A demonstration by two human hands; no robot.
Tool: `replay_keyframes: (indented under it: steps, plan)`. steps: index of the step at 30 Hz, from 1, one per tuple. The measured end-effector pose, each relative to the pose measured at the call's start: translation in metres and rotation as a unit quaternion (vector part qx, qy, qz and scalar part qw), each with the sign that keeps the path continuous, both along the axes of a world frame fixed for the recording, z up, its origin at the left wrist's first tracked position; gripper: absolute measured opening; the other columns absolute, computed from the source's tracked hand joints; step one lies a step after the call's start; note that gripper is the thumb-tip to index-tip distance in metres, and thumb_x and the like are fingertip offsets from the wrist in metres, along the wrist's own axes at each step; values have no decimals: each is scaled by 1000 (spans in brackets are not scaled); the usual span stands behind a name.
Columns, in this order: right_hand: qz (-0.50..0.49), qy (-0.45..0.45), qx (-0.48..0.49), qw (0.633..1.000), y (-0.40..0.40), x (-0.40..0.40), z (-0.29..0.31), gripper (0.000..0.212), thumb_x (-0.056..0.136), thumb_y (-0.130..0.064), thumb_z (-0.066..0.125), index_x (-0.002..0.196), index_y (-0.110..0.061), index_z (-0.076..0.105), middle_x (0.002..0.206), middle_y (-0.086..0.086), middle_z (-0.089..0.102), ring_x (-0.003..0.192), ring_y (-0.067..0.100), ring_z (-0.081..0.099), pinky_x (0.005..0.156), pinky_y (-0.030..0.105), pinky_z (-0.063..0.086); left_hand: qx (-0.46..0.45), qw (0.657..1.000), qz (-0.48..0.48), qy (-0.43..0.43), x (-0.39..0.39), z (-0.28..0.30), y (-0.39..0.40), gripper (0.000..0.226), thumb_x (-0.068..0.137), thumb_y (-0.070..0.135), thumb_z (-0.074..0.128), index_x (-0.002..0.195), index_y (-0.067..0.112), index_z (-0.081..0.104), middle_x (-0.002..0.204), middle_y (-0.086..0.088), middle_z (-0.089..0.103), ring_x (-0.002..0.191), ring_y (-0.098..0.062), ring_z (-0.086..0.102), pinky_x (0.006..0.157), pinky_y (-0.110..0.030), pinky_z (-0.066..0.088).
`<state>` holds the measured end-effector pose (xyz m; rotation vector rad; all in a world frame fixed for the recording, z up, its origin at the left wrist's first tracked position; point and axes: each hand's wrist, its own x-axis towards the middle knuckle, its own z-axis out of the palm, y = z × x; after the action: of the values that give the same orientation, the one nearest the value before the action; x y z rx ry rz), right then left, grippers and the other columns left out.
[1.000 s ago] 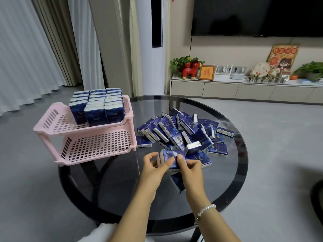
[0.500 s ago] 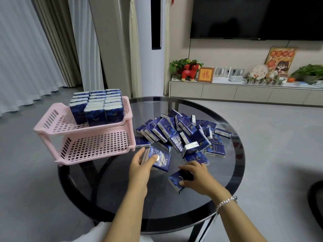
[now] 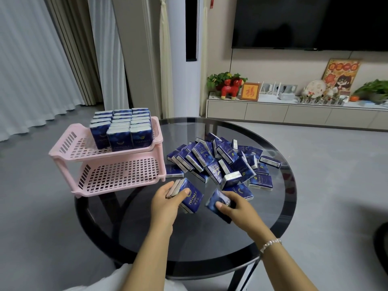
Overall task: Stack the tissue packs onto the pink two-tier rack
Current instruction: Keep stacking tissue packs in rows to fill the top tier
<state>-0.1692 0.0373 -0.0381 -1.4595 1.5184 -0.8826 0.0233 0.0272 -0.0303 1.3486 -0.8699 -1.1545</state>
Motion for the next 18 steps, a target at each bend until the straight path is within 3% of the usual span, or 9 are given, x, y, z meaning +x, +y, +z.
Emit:
replay_keyframes:
  steps: [3, 6, 10, 14, 18]
  plan:
    - [-5, -199, -8, 980, 6, 10, 9, 13, 89, -18, 61, 100, -13, 67, 82, -3, 72, 72, 10, 65, 63, 20, 50, 10, 1000, -24, 5, 0, 1, 2, 51, 76, 15, 78, 123, 12, 60, 112, -2, 67, 99, -18, 63, 84, -31, 46]
    - [-8, -255, -22, 967, 8, 25, 10, 15, 89, -20, 61, 101, -14, 68, 89, -1, 73, 80, 11, 68, 66, 18, 50, 21, 998, -51, 6, -1, 1, 3, 53, 74, 23, 79, 122, 12, 62, 116, -2, 68, 106, -17, 63, 92, -31, 47]
    - [-18, -219, -46, 975, 4, 39, 6, 22, 84, -39, 65, 104, -31, 65, 115, -1, 63, 106, 10, 61, 95, 30, 47, 16, 997, -79, -11, -2, 1, 4, 50, 71, 32, 79, 115, 14, 67, 107, -2, 72, 101, -15, 66, 79, -26, 49]
    - [34, -204, -32, 978, 4, 45, 9, 33, 89, -40, 56, 121, -33, 57, 115, -14, 66, 107, 0, 60, 91, 21, 47, 8, 994, -107, -20, 1, 3, 3, 76, 47, 57, 79, 110, 15, 70, 104, -3, 74, 98, -17, 67, 84, -32, 51]
    - [39, -132, -64, 988, 4, 47, 9, 33, 92, -38, 52, 125, -43, 45, 115, -31, 54, 110, -11, 51, 84, 3, 40, 5, 982, -179, -62, 6, 8, 3, 54, 63, 41, 78, 112, 20, 69, 98, 2, 74, 87, -9, 65, 73, -22, 46]
